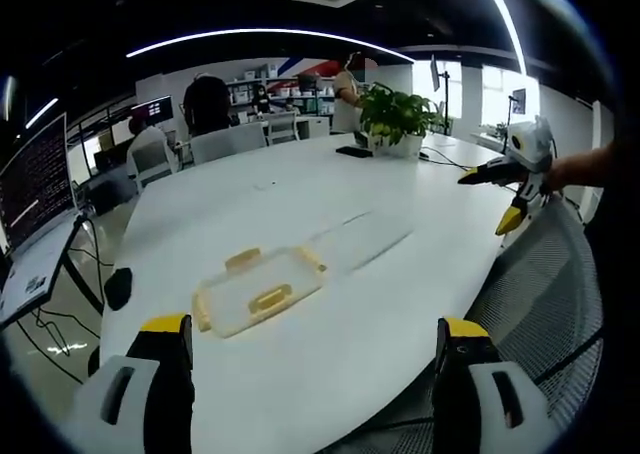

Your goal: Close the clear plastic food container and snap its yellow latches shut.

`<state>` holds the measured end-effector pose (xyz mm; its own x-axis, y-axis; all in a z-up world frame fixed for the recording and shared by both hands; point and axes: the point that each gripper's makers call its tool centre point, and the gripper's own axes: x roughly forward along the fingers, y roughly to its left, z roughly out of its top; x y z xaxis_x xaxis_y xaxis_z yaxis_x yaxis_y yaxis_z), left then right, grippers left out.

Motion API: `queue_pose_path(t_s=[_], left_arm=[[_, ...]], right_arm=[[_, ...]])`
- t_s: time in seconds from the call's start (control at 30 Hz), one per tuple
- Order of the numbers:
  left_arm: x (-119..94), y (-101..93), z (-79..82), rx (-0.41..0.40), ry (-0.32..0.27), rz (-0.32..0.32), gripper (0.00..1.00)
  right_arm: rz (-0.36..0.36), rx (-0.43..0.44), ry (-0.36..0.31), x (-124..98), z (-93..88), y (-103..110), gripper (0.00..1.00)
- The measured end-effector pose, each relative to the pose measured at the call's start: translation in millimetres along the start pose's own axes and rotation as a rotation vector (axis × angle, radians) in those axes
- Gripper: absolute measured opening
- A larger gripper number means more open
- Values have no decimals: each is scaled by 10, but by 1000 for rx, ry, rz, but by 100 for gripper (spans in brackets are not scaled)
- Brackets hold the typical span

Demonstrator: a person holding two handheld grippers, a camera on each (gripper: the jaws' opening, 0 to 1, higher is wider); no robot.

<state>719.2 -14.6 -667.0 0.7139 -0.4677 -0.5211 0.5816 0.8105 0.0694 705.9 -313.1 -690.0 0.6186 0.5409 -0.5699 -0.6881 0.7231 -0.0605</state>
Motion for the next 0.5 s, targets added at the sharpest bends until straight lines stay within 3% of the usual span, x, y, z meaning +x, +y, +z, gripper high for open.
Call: queue_pose_path(t_s=[0.5], left_arm=[[-21, 14, -27, -10, 15, 5, 99]], right_arm=[[5, -1, -2, 7, 11, -1, 95]])
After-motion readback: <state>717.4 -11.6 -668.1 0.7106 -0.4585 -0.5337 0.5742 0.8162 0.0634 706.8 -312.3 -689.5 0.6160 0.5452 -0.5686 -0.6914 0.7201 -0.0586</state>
